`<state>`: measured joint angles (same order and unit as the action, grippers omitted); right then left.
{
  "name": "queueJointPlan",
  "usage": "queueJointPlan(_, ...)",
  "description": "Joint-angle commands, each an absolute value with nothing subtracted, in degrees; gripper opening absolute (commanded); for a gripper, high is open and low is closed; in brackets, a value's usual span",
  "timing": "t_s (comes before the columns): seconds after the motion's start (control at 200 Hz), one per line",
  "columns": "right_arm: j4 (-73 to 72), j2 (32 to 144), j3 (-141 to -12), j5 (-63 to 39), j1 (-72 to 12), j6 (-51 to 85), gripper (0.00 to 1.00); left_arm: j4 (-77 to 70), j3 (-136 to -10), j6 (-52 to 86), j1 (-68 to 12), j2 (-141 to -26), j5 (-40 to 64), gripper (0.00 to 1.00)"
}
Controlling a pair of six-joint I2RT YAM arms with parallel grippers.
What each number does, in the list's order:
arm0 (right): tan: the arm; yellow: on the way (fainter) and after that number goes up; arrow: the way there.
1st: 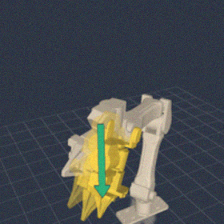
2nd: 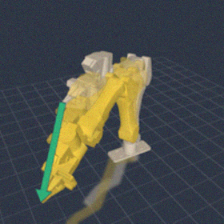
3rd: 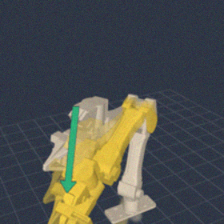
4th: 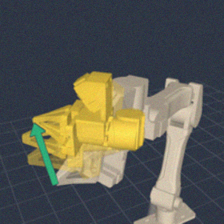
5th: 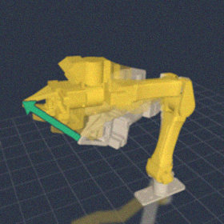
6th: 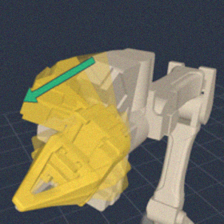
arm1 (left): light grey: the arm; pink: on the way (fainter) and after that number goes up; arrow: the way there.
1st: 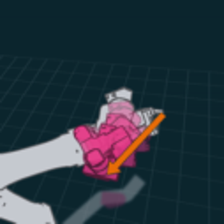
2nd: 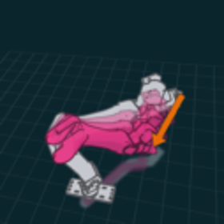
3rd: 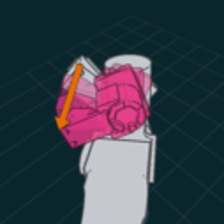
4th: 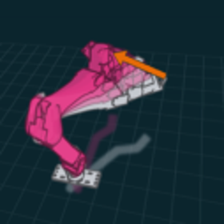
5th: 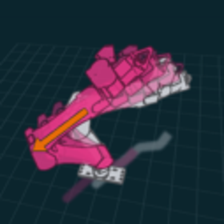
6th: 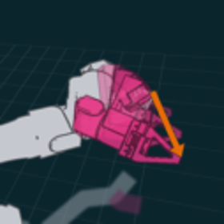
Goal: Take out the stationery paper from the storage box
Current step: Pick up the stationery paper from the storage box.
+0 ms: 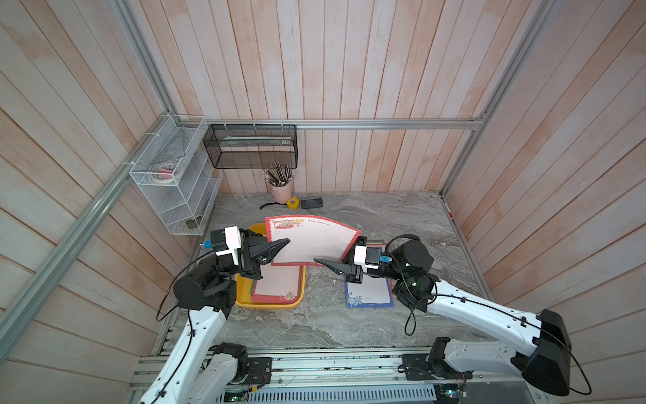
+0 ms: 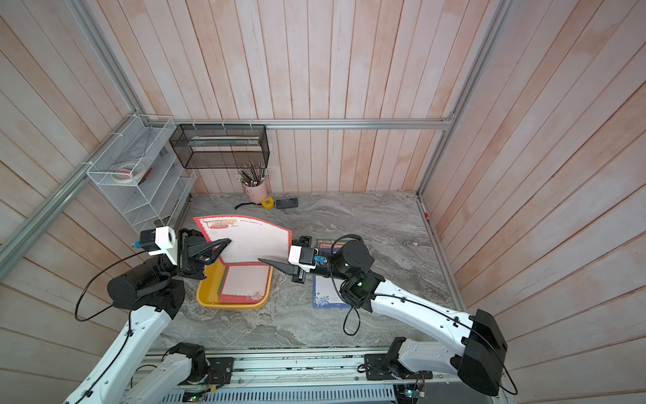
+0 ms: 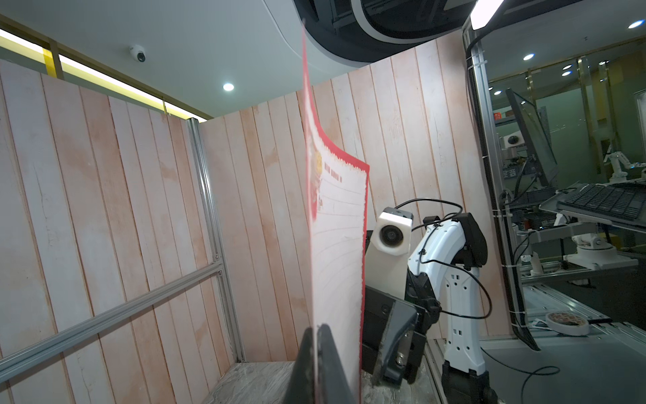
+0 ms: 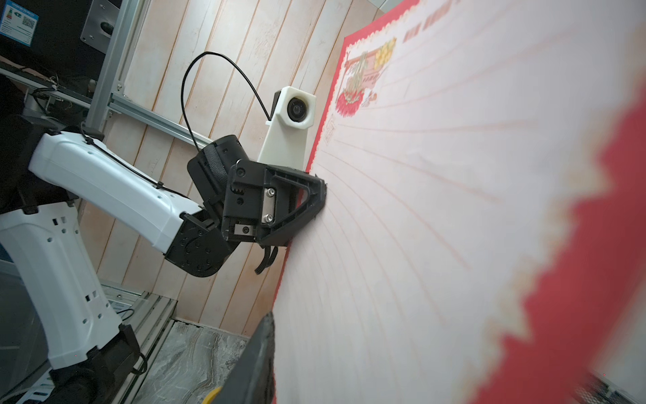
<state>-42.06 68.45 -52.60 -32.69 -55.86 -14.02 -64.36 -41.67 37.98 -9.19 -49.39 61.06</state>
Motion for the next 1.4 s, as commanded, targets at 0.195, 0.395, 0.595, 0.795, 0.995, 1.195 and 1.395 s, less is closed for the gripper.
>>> queueJointPlan(0.195, -43.44, 67.43, -52.72, -29.98, -56.16, -14.76, 0.12, -66.64, -40.52, 38.06, -9.49, -48.89, 60.94, 0.0)
queueJointPlan(0.395, -43.59, 66.97, -52.29, -29.15, -56.12, -15.21, 0.0, -67.41, -40.24, 37.88, -9.45, -48.81, 60.93, 0.0)
queueJointPlan(0.595, -44.1, 66.71, -51.9, -28.62, -56.16, -15.38, 0.0, -67.42, -39.74, 36.92, -9.49, -48.15, 60.73, 0.09)
queueJointPlan(0.795, -44.38, 66.2, -51.09, -28.44, -56.16, -15.22, 0.0, -67.76, -39.15, 35.8, -9.47, -47.52, 60.44, 0.55)
queueJointPlan(0.995, -44.59, 64.92, -49.78, -27.71, -56.16, -15.43, 0.0, -65.42, -38.14, 31.87, -9.49, -46.0, 59.17, 0.82)
queueJointPlan(1.195, -42.33, 60.62, -47.02, -23.25, -56.07, -11.78, 0.0, -59.76, -37.88, 25.95, -9.49, -43.65, 57.7, 0.89)
queueJointPlan(1.395, -29.73, 53.69, -47.07, -17.56, -52.65, -4.78, 0.0, -57.68, -37.73, 23.38, -9.45, -42.88, 57.48, 0.89)
